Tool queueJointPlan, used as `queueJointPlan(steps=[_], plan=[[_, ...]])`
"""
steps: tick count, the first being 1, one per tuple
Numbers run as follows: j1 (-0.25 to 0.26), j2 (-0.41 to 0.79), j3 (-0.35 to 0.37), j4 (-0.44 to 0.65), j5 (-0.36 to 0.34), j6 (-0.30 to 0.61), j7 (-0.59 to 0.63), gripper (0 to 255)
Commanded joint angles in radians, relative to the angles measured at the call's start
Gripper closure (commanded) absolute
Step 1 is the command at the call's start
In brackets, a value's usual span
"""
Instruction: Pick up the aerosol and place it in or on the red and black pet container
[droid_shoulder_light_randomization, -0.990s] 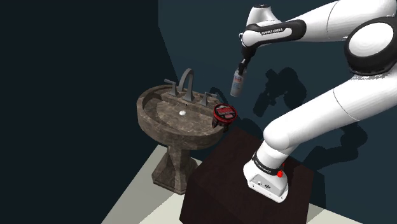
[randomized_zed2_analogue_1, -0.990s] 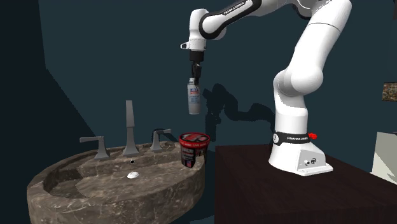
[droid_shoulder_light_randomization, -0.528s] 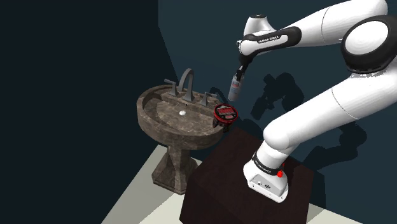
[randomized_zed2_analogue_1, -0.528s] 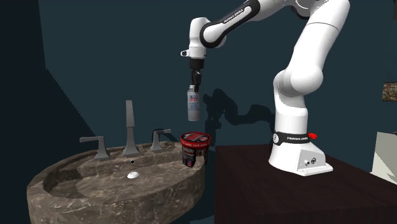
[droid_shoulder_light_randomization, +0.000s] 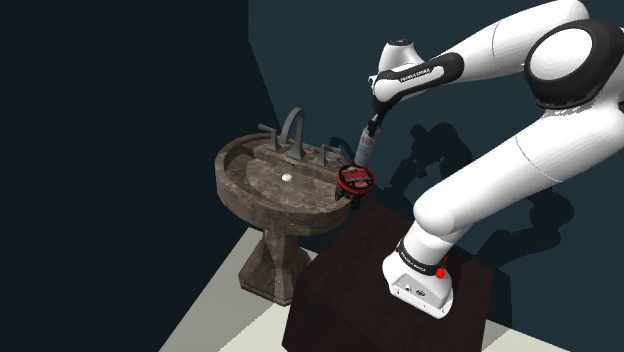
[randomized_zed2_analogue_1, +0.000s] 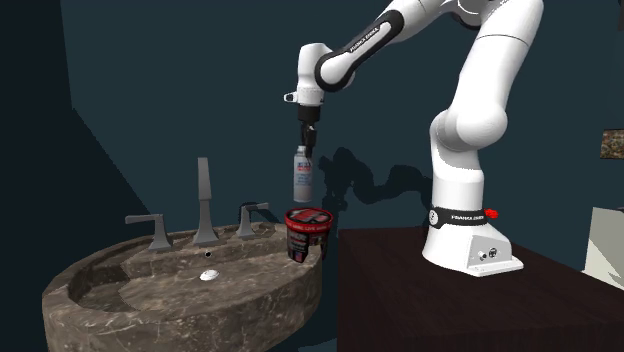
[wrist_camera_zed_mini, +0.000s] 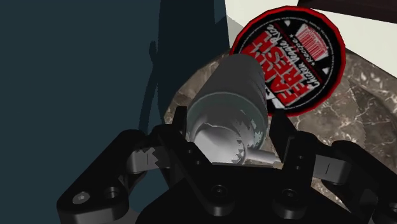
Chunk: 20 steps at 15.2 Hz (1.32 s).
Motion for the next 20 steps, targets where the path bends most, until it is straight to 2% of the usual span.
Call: queueJointPlan(steps=[1, 7, 15, 16, 20], plan=[[-0.002, 0.013, -0.003, -0.014, -0.006, 0.028, 0.008, 255], [-0.009, 0.069, -0.014, -0.058, -0.026, 0.126, 0.032, 255], [-0.009, 0.069, -0.014, -0.058, -0.026, 0.126, 0.032, 255], [-0.007, 0.072, -0.013, -0.054, -0.025, 0.125, 0.033, 0], [-0.008, 0.075, -0.014, -0.055, -0.025, 0.130, 0.033, 0]])
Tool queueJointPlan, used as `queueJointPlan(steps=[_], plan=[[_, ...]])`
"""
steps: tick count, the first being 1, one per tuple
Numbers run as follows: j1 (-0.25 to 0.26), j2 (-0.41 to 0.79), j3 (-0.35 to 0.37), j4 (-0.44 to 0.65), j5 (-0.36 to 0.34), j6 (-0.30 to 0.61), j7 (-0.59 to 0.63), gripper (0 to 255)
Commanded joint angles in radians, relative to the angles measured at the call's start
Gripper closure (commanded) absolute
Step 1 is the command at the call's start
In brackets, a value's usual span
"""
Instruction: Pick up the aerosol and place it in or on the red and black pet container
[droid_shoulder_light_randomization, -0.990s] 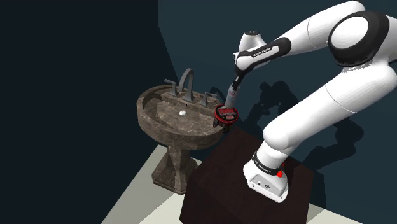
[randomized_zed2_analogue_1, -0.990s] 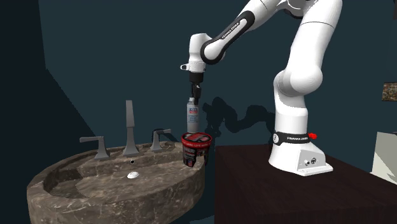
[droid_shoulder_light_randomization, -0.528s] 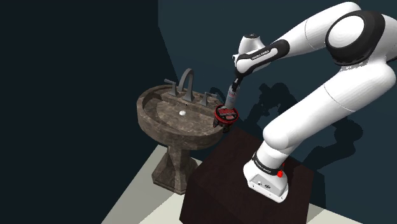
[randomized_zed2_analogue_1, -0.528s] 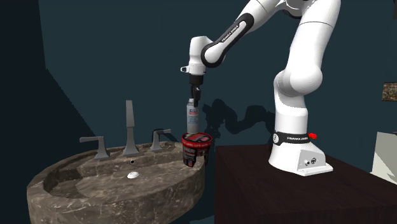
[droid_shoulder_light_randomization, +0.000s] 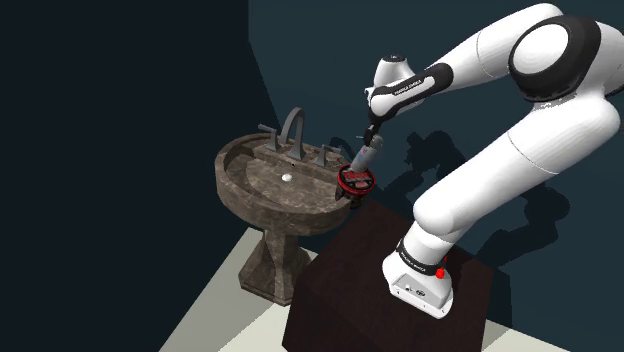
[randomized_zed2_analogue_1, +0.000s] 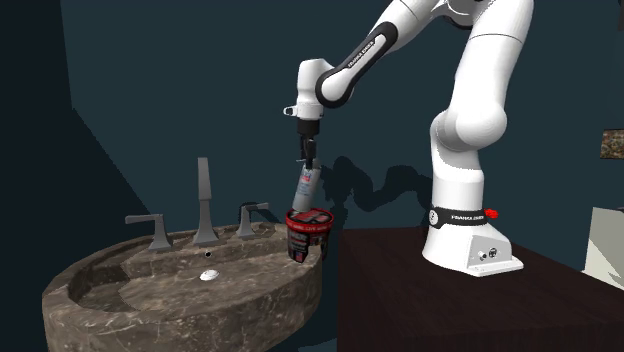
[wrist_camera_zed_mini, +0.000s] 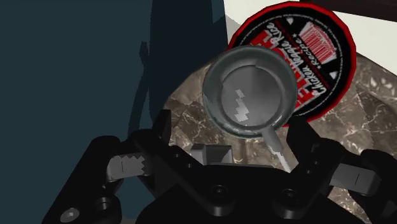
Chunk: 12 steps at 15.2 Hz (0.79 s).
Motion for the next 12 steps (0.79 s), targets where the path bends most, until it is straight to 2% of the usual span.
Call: queueJointPlan(steps=[1, 5, 12], plan=[[-0.001, -0.006, 0.000, -0.003, -0.001, -0.004, -0.001, 0], [0.013, -0.112, 0.035, 0.036, 0.023, -0.153, -0.009, 0], [0.013, -0.112, 0.036, 0.036, 0.023, -0.153, -0.009, 0]])
